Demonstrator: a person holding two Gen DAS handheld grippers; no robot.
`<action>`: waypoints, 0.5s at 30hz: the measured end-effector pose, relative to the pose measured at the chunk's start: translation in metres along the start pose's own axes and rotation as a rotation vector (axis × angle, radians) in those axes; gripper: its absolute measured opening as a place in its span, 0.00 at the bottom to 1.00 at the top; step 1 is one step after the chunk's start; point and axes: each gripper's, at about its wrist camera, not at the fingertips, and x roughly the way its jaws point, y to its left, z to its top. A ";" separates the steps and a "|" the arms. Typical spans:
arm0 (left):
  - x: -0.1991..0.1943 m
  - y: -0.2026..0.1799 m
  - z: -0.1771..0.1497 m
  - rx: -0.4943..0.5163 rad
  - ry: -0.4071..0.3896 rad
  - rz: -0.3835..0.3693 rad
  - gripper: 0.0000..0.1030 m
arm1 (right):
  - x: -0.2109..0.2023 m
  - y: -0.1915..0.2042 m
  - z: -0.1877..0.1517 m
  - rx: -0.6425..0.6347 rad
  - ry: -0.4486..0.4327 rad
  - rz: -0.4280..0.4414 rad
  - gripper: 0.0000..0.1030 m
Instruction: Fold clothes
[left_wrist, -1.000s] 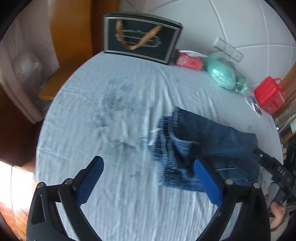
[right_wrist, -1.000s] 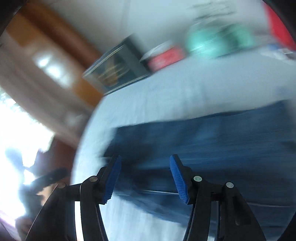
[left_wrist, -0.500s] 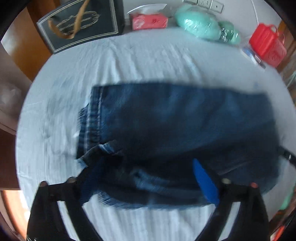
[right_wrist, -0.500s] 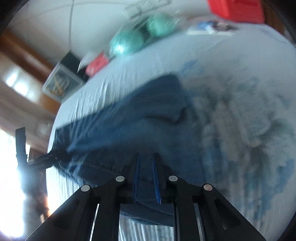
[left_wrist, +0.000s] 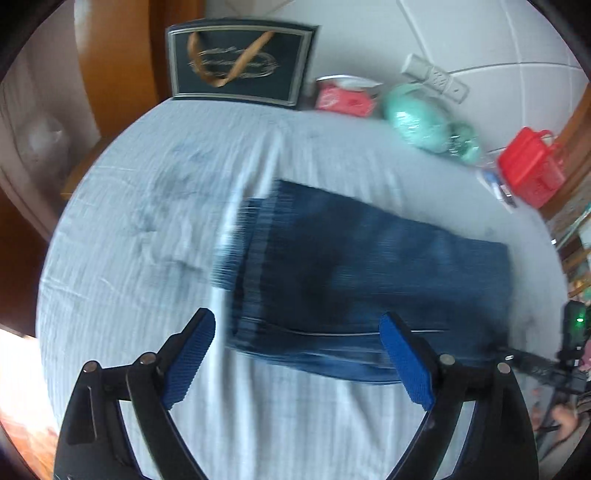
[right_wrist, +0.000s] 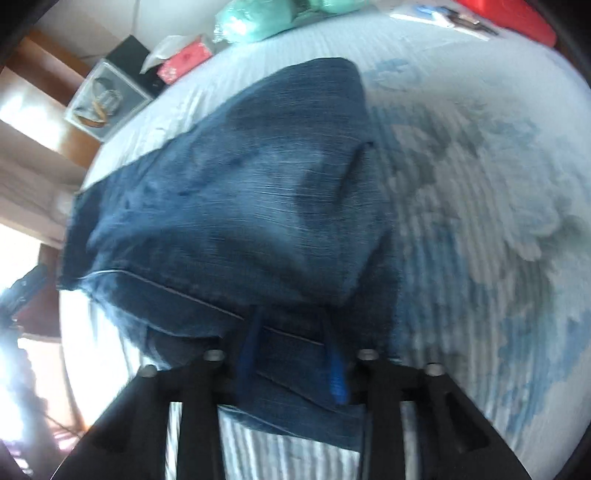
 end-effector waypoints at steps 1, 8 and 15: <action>0.001 -0.012 -0.002 0.004 -0.001 0.000 0.89 | 0.000 -0.002 0.002 -0.008 0.011 0.033 0.45; 0.012 -0.093 -0.028 -0.098 -0.038 0.140 0.89 | 0.007 -0.018 0.015 -0.175 0.101 0.268 0.56; 0.009 -0.156 -0.065 -0.237 -0.029 0.127 0.89 | -0.044 -0.024 0.055 -0.446 -0.004 0.194 0.20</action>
